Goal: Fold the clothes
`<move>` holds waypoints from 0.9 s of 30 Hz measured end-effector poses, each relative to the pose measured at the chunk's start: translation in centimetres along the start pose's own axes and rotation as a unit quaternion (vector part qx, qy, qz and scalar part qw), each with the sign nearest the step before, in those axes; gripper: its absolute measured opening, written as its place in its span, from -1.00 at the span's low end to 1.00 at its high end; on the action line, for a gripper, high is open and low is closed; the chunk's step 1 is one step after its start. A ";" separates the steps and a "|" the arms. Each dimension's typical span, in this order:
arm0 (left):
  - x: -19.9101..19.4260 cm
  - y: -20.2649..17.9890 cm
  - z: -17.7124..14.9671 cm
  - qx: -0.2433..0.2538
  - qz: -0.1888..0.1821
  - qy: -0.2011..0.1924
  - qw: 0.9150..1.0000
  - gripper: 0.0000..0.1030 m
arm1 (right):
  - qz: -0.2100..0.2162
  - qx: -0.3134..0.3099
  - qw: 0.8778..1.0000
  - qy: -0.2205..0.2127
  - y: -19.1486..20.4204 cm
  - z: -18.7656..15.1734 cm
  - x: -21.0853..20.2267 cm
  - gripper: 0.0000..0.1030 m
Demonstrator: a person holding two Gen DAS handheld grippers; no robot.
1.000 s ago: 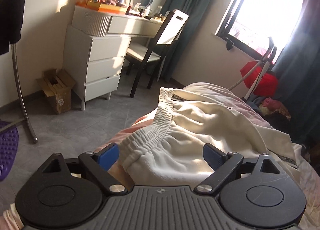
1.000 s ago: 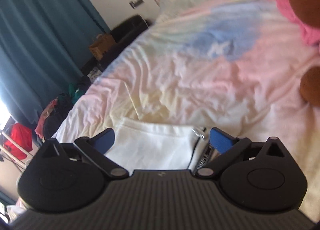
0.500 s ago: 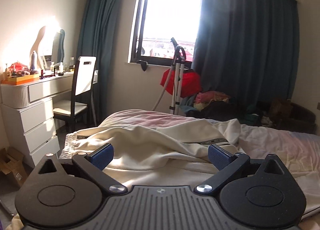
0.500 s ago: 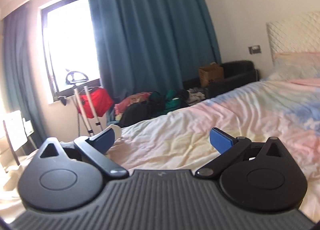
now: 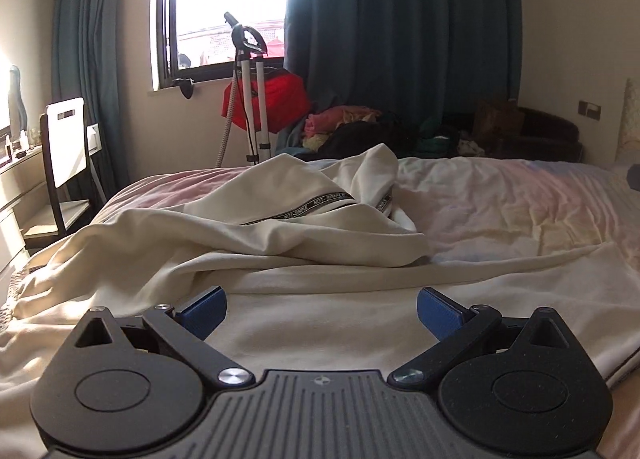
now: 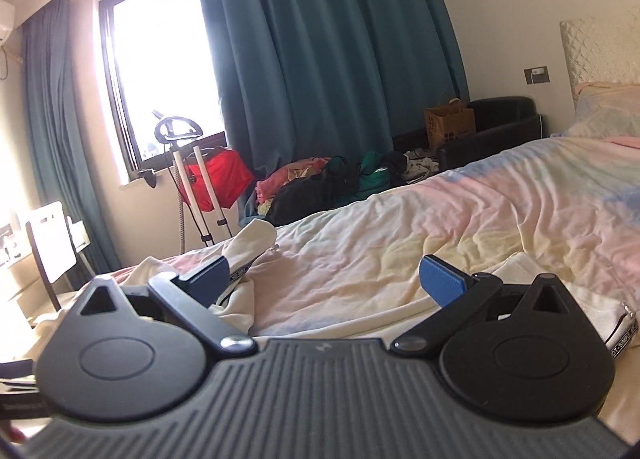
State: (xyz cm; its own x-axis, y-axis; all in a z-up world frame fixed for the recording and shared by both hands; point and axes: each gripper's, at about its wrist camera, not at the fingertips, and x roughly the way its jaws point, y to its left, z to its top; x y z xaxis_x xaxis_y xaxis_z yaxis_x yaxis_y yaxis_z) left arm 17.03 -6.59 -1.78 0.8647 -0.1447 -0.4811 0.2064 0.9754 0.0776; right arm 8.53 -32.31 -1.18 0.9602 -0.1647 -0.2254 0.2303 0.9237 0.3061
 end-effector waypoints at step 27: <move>35.5 -10.3 15.0 -0.059 -0.014 0.091 0.994 -0.76 | -0.079 0.081 0.993 0.042 -4.8 -4.0 11.9 1.00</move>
State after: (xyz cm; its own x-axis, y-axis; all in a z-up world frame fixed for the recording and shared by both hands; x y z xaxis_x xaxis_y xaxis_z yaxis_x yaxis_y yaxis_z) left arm 52.47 -24.25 -6.55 0.7595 -0.1491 -0.6331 0.1641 0.9858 -0.0352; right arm 18.25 -37.38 -9.01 0.8947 -0.2676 -0.3577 0.4066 0.8195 0.4039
